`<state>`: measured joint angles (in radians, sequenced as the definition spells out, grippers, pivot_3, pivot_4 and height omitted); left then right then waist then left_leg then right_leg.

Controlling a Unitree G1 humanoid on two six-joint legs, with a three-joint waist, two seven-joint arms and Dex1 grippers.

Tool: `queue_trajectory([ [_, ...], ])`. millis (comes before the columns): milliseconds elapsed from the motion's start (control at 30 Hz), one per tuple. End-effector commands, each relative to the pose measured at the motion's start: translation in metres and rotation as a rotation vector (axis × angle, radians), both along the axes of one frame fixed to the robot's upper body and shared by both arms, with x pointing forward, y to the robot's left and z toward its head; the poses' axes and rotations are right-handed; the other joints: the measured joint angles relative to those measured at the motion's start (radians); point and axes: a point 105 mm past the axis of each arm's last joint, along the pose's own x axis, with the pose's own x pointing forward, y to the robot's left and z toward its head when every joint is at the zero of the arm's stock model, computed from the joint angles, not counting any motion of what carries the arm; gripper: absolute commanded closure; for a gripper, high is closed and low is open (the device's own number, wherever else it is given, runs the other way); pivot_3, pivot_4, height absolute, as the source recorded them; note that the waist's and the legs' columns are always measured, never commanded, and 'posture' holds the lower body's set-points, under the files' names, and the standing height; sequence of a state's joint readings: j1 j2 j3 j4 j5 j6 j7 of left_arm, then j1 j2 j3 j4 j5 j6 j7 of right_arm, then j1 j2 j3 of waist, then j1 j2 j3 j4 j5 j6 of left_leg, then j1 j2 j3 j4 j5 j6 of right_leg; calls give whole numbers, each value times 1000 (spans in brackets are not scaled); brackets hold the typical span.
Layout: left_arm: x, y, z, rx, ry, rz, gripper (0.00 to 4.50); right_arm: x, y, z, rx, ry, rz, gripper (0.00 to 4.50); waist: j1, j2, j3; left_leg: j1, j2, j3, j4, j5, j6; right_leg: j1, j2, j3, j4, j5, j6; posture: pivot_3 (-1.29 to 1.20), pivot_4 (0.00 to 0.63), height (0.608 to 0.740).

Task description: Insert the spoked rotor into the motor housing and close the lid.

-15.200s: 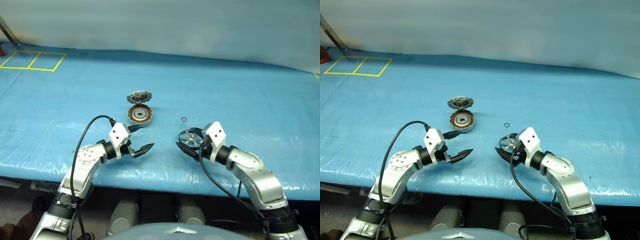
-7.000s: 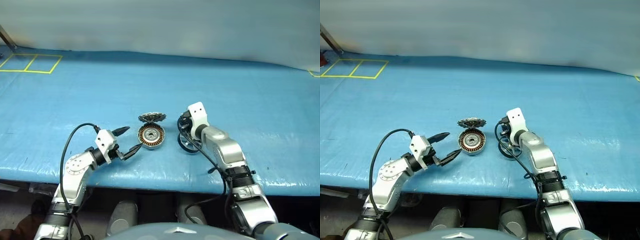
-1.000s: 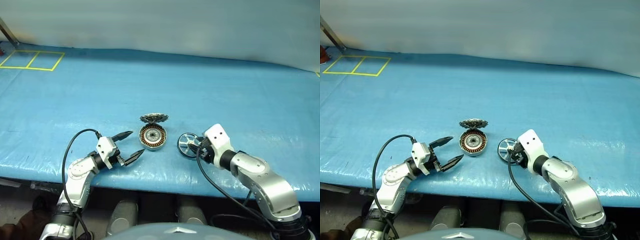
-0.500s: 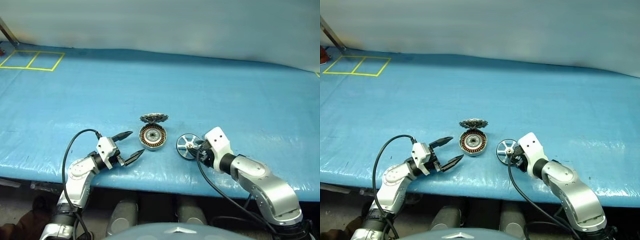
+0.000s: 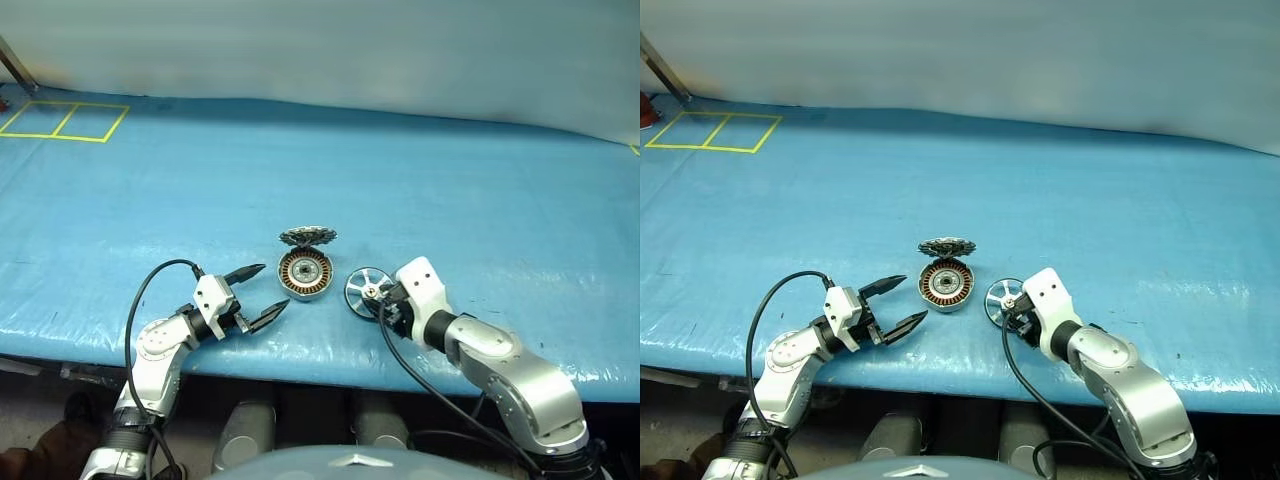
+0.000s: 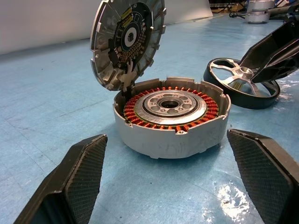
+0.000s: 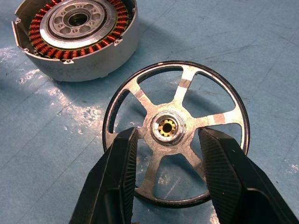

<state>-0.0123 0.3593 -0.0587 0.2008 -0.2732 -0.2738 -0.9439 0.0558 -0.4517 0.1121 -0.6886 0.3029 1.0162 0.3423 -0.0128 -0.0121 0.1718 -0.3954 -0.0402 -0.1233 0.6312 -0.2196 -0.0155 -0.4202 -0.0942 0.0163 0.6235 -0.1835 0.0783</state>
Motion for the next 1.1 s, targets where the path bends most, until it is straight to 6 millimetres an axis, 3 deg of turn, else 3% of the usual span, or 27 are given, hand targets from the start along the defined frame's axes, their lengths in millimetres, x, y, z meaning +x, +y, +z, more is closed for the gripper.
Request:
queue_trajectory([
  [33,-1,0,0,11,-15,-7,0,-1,-2,2,-13,-4,5,2351,0,0,0,0,0,0,0,0,0,0,0,0,0,0,0,0,150,740],
  [633,-1,1,-3,14,-11,3,0,4,-3,-4,-86,-1,39,2351,0,0,0,1,0,-1,0,0,0,2,0,-1,-1,0,0,0,150,740],
  [767,-2,2,-3,14,-10,9,0,5,-1,-3,-74,-2,39,3213,0,-2,-1,1,0,-1,0,0,0,2,0,-1,-1,0,0,0,150,740],
  [1100,-1,3,-2,10,-15,7,0,5,8,16,46,-68,75,3268,-1,-4,-2,2,0,-1,0,0,0,3,0,-1,-1,0,0,0,150,740],
])
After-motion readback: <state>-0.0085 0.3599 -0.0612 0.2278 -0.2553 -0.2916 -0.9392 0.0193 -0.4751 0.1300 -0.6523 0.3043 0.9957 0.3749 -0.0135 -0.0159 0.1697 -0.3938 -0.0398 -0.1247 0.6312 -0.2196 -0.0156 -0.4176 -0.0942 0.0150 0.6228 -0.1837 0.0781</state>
